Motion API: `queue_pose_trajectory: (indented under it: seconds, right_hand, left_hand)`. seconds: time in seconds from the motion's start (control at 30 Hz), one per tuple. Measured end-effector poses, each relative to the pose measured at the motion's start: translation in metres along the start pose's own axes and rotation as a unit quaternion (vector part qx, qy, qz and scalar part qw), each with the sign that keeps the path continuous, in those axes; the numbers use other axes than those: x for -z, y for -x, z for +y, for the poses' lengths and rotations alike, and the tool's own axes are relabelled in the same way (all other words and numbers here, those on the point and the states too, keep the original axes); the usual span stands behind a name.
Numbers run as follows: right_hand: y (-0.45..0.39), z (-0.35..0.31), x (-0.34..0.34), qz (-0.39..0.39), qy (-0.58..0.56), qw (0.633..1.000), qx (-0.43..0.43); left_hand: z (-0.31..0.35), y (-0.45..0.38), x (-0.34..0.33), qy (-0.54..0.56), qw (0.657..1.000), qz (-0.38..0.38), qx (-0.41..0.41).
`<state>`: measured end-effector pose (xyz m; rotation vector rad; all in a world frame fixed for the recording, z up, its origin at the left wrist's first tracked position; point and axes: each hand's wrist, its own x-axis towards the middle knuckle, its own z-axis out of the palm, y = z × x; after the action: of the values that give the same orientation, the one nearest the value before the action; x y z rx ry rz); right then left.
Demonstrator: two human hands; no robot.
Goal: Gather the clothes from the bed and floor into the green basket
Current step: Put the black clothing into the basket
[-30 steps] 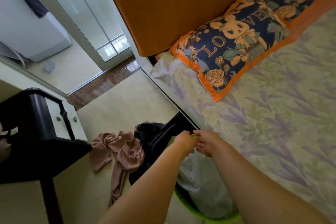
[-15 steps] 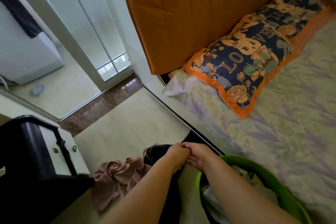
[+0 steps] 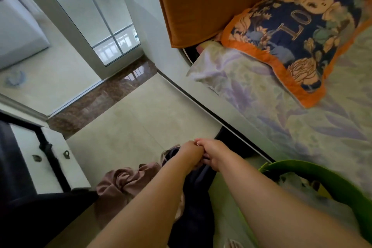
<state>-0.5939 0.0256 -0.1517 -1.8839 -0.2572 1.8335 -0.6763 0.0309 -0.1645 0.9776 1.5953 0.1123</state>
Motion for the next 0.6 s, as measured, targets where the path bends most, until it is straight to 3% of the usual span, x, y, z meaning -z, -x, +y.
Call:
queue_pose_trajectory:
  seconds: [0.37,0.6]
  right_hand:
    - [-0.192,0.125,-0.006,-0.011,0.069,0.998,-0.003]
    - [-0.317,0.212,0.014,0.174,0.122,0.977,0.000]
  left_hand:
    - [-0.144,-0.155,-0.044,-0.032,0.997,-0.053,0.046]
    - [-0.229,-0.224,-0.090,0.042,0.994,-0.050,0.089]
